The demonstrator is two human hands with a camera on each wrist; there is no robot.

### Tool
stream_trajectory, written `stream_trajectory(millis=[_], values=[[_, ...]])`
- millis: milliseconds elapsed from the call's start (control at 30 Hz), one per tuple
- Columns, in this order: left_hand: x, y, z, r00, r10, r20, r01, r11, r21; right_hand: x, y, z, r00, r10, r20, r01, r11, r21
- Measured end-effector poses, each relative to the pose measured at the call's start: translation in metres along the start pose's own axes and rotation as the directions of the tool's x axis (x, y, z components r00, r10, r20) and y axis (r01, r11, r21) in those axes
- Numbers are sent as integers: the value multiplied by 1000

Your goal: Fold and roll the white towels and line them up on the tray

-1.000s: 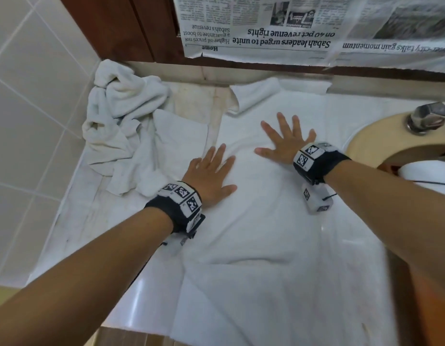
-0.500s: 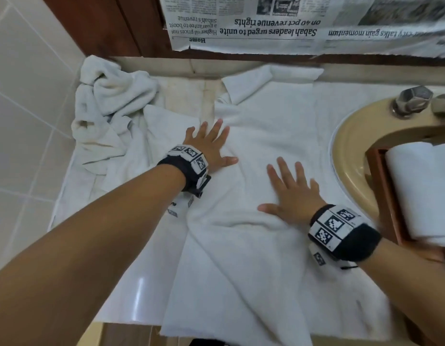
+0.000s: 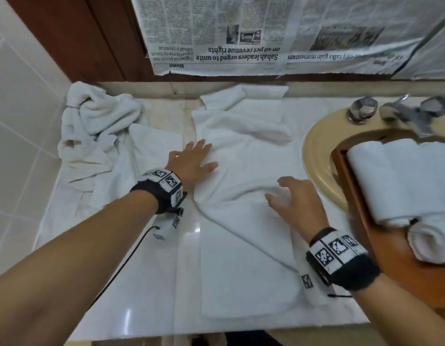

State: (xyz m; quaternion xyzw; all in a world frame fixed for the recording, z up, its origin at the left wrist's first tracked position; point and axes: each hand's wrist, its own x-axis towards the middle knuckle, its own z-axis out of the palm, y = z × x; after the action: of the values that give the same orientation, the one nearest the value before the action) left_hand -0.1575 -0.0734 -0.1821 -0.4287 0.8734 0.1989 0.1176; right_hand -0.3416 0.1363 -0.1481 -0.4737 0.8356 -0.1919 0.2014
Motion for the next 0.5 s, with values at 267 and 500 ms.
stream_trajectory(millis=[267, 500], values=[[-29, 1, 26, 999, -10, -37, 11, 1000, 29, -98, 38, 6, 932, 238, 272, -195, 965, -178], [-90, 43, 48, 985, 169, 32, -171, 982, 82, -102, 53, 14, 965, 261, 11, -261, 965, 39]])
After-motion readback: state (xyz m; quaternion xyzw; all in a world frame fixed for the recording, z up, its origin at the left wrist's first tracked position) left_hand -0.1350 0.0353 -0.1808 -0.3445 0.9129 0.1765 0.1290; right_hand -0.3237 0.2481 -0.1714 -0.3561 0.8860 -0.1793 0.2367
